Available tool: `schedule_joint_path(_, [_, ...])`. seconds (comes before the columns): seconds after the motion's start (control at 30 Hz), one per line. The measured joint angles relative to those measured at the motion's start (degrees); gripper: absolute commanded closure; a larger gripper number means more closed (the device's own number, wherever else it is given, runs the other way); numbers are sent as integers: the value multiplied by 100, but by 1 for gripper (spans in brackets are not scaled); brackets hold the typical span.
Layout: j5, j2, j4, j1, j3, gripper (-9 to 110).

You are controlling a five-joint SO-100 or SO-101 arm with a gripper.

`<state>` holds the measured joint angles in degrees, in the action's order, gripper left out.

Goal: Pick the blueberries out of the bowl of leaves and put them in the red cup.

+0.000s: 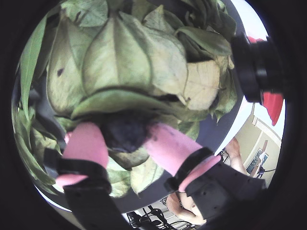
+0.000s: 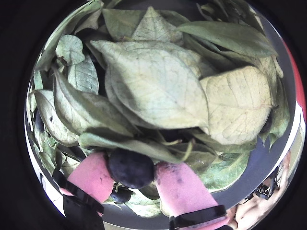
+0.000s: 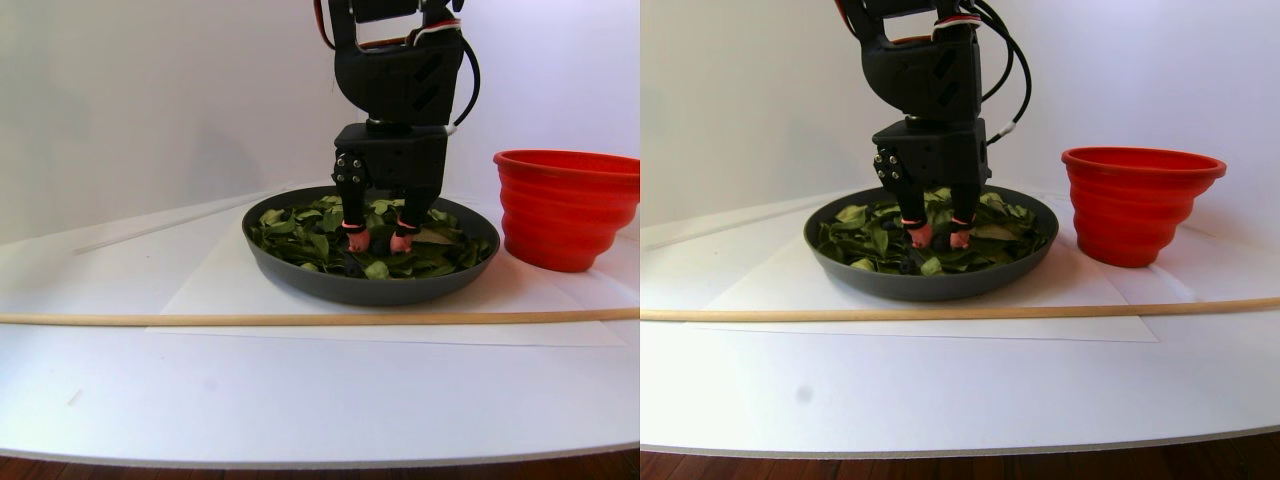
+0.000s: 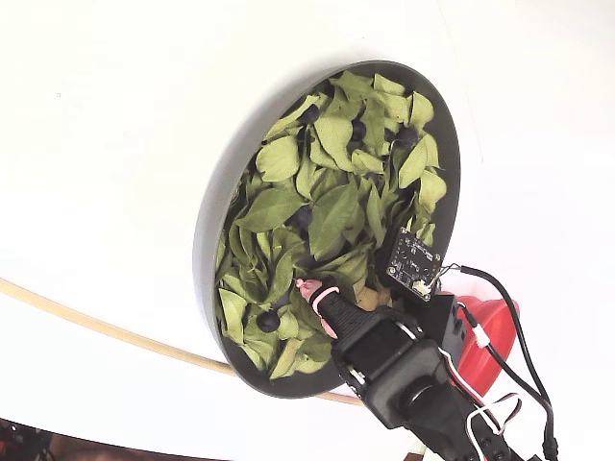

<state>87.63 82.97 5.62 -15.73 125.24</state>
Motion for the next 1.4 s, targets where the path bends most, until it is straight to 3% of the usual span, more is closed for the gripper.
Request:
schedule_joint_path(0.63, [220,88,9,0,167,88])
schedule_joint_path(1.4, [431,1354,-809,-53,378,88])
